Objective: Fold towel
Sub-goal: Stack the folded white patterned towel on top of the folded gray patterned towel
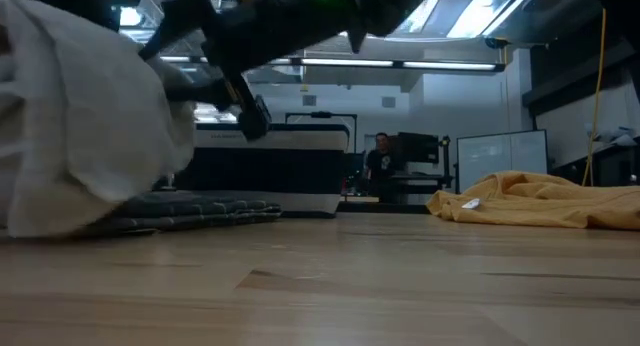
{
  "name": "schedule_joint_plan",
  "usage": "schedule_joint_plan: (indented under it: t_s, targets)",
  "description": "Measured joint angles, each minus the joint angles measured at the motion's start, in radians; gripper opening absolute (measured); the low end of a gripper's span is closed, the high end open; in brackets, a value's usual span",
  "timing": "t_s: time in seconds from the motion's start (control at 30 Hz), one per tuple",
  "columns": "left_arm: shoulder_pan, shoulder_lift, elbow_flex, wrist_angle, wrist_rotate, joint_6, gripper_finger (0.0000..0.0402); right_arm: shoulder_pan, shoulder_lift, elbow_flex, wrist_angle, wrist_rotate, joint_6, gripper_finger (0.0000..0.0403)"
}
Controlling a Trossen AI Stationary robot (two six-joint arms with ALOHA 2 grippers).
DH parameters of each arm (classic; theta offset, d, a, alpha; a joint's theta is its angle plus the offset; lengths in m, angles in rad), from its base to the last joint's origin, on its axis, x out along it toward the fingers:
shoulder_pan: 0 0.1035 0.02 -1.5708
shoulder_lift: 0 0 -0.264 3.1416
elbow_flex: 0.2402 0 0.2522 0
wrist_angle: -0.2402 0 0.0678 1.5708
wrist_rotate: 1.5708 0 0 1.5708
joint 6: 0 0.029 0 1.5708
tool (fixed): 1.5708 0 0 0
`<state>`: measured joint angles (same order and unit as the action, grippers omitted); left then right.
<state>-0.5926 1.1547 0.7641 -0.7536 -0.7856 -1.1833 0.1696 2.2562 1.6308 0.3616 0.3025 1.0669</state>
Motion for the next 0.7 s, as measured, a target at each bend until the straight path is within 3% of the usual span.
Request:
schedule_joint_plan:
  t_s: [0.4,0.7]
  targets:
    - [-0.004,-0.083,0.181,-0.310,-0.013,0.043,0.0002,-0.027,0.000,0.162,-0.080,0.062,-0.079,0.0177]
    - [-0.001,-0.099,0.240,-0.495,-0.005,0.043,0.0003,-0.055,0.028,0.174,-0.006,0.065,-0.085,0.0177]
